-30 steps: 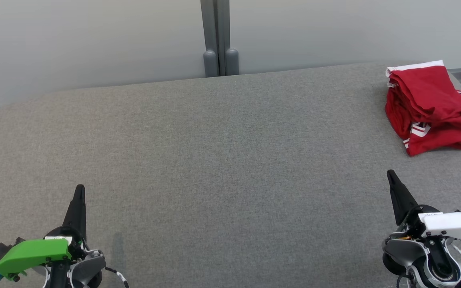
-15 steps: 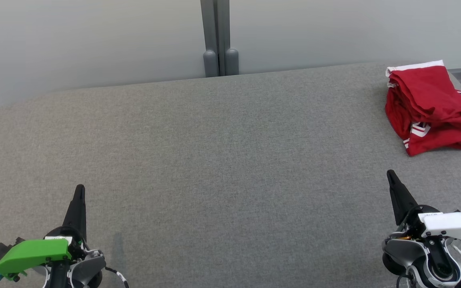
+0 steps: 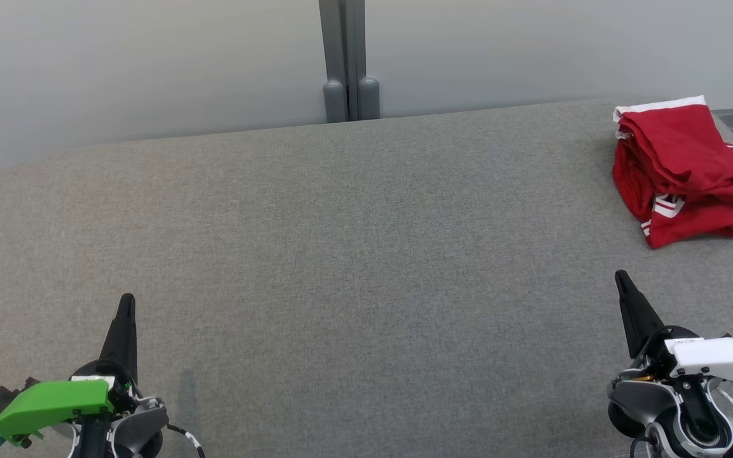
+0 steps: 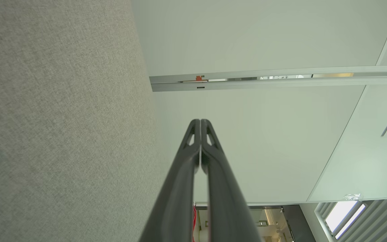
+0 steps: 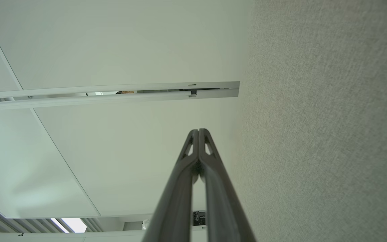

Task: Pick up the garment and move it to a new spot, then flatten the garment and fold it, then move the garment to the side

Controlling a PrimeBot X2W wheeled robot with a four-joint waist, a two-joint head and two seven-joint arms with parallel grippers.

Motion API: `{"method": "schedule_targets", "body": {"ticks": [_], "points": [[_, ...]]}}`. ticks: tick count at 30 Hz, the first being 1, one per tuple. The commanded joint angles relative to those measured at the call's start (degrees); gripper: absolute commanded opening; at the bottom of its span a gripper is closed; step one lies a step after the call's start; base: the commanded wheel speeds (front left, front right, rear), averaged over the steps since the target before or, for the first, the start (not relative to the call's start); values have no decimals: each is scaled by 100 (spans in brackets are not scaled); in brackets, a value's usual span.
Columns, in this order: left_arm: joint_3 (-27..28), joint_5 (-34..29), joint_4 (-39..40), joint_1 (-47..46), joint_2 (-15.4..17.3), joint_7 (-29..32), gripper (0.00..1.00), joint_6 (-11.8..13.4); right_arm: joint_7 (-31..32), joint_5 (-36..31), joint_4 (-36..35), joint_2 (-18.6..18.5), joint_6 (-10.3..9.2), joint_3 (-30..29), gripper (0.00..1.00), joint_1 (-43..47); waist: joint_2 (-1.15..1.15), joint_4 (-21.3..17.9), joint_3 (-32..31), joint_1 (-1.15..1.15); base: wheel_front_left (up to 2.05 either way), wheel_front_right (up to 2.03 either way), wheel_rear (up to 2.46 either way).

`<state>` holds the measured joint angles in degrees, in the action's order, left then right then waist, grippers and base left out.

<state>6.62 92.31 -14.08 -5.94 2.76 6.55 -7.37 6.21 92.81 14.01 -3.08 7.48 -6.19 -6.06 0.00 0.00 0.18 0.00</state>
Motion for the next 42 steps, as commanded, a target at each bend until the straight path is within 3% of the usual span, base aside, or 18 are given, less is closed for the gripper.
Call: {"method": "schedule_targets", "body": {"ticks": [1,42], "points": [[7,16,0,-61,13,18,0,-36,29,-22,8,-9,2,-13,0,-34,0,0,0,0,0,0,0],[5,17,-1,-61,14,17,0,-36,32,-40,10,5,2,-29,0,-36,0,0,0,0,0,0,0]]}}
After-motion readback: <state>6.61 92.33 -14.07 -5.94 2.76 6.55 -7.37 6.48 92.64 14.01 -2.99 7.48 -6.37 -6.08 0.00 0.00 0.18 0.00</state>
